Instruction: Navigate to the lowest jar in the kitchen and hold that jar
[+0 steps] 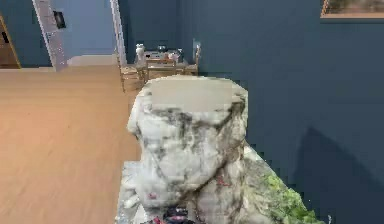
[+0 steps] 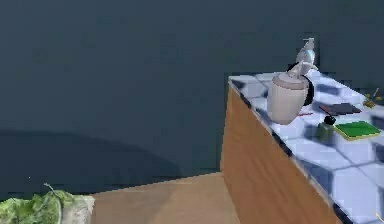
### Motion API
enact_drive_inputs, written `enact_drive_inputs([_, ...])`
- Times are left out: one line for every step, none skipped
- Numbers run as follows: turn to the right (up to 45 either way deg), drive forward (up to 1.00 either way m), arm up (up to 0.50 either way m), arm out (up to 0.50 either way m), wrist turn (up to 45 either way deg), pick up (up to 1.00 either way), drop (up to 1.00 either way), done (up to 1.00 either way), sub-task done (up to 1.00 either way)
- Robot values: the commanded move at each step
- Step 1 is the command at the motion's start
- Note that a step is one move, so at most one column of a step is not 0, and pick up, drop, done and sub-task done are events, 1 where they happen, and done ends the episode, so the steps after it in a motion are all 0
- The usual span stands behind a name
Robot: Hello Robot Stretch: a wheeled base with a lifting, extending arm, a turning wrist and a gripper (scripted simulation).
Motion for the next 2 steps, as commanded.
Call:
enact_drive_inputs([-45.0,0.00,0.00,0.00,0.0,0.00,0.00,0.00,0.00])
enact_drive_inputs([-39.0,0.00,0.00,0.00,0.0,0.00,0.00,0.00,0.00])
